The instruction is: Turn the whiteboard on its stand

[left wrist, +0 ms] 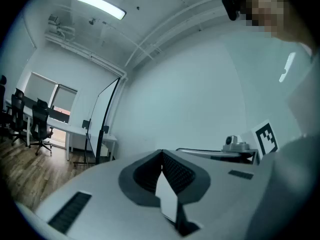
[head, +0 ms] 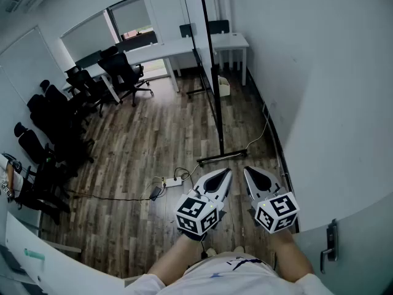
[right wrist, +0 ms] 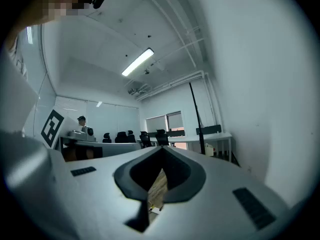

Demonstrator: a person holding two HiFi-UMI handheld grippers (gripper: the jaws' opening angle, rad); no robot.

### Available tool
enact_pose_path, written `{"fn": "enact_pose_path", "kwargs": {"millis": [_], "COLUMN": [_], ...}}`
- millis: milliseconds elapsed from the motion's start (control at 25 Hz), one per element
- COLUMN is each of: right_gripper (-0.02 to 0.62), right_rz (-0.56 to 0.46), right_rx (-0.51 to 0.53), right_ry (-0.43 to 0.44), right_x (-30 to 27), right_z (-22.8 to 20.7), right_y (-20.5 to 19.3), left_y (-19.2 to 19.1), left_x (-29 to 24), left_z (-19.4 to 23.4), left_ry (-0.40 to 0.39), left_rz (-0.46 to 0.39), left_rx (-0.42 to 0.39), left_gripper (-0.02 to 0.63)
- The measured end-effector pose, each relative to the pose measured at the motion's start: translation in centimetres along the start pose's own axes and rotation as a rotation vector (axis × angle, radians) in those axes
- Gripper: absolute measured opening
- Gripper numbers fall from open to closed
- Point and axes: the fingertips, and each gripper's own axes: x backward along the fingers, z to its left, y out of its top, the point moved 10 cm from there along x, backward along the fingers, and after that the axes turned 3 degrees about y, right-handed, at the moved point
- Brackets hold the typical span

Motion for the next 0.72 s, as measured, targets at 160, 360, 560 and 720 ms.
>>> {"fn": "enact_pose_path", "kwargs": {"millis": [160, 360, 560, 720], "right_gripper": [0.012, 0.012, 0.012, 0.014], "right_rz": [0.000, 0.003, -0.001, -0.014], "right_rx": [-0.003, -0.015, -0.050, -0.053], "right_ry": [0.006, 0.023, 0.053, 0.053], "right_x": [0.7, 1.2, 1.6, 2.4], "right_z": [-0.7, -1.5, -2.5, -3.2], "right_y": [-0.2, -0.5, -0.9, -1.1], "left_y": [-0.5, -0.8, -1.4, -2.0], "left_x": [-0.4, -1.0, -1.7, -1.5], "left_z": [-0.9, -1.7, -2.3, -2.8], "left_ry": [0.006, 0.015, 0.023, 0.052], "left_rz": [0.000, -0.005, -0.004, -0.004], "left_rx": [0.001, 0.000, 0.002, 0.002], "left_gripper": [0.012, 0.012, 0.012, 0.012]}}
